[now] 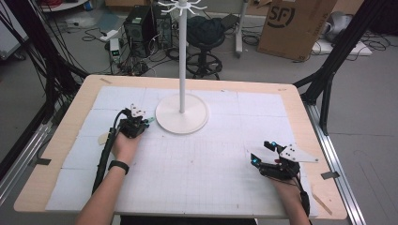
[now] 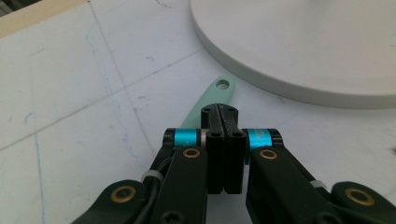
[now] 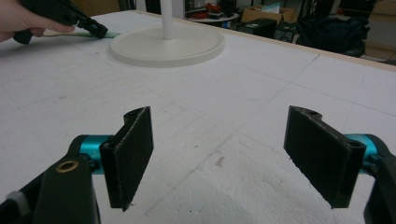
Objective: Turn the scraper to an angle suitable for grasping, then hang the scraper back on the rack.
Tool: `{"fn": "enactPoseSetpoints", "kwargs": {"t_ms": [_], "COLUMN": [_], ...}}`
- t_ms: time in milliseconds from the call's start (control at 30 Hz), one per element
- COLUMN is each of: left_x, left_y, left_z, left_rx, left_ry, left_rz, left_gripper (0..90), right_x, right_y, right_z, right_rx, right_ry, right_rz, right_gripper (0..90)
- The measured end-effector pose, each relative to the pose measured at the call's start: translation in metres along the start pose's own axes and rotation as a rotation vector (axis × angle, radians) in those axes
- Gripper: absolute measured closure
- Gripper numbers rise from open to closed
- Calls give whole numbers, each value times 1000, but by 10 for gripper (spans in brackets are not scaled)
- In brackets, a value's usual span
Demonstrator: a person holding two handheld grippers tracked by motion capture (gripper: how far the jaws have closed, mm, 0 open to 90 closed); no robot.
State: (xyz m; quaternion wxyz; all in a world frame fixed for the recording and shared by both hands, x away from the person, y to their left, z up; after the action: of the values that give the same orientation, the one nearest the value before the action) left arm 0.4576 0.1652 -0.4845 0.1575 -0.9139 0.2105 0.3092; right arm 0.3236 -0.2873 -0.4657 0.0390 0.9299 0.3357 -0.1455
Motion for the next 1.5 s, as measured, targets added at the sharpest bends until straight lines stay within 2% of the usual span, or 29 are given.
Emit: {"fn": "enactPoseSetpoints", "kwargs": {"t_ms": [67,133,167,200,233,300,333,367,433,467,500,533,600,633,667,700,733,767,800,933,1000,1167,1200,1400,1467,1500], "left_x": [1,3,3,-1,-5,-19,-19,-42,-59,-59,-77,-85,-99,-105,-105,-117,-121,-121,-129,-139,-142,-145,-146,-146,-146,-146], "left_y": [-1,-5,-5,-7,-8,-11,-11,-17,-23,-23,-29,-31,-36,-38,-38,-41,-42,-42,-46,-55,-58,-62,-62,-65,-68,-68], "left_z": [-1,-1,-1,-1,-2,-5,-5,-6,-1,-1,7,13,26,33,33,46,53,53,66,87,89,87,84,75,70,70], "left_rx": [-5,-40,-40,-73,-87,-129,-129,-176,-189,-189,-190,-196,-215,-221,-221,-229,-230,-230,-226,-236,-246,-252,-251,-213,-180,-180], "left_ry": [-3,8,8,17,28,84,84,183,242,242,300,326,360,384,384,434,453,453,481,498,513,537,543,532,525,525], "left_rz": [-3,5,5,12,17,43,43,90,112,112,137,151,224,245,245,267,278,278,283,280,270,266,276,304,314,314], "left_gripper": [896,896,896,894,884,771,717,655,561,515,465,414,317,281,255,236,227,214,200,178,175,175,176,178,178,174], "right_x": [0,0,0,0,0,0,0,0,0,0,0,0,1,2,2,2,2,2,2,2,2,3,3,3,3,3], "right_y": [0,0,0,0,0,0,0,0,1,1,1,1,1,2,2,2,3,3,3,1,1,2,2,2,2,2], "right_z": [0,0,0,0,0,0,0,0,0,0,0,0,0,0,0,0,0,0,0,1,1,1,1,1,1,1], "right_rx": [0,1,0,1,0,1,1,7,6,9,14,14,20,20,22,25,24,24,17,14,16,4,5,19,10,9], "right_ry": [0,0,-1,0,-1,0,0,-1,2,3,-2,-7,-15,-17,-18,-21,-21,-21,-20,-23,-24,-27,-27,-26,-27,-28], "right_rz": [0,-1,-1,-1,-3,-2,-2,0,3,6,5,6,7,9,10,10,11,11,17,20,20,30,31,29,25,23], "right_gripper": [232,232,232,233,233,233,235,235,236,236,237,243,251,251,252,252,252,252,252,252,252,252,252,253,256,256]}}
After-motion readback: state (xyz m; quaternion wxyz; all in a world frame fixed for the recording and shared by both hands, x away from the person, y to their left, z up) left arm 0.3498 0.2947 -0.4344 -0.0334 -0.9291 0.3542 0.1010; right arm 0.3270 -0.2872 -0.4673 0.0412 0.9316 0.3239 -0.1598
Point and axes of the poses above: each handheld gripper's, and its own axes: x roughly forward along the jaws, z roughly out of its underside, y roughly to its right, the point moved 6 cm from there along x, roughly forward along the jaws, and after that the axes turned 1 degree about x, right-handed, at the moved point
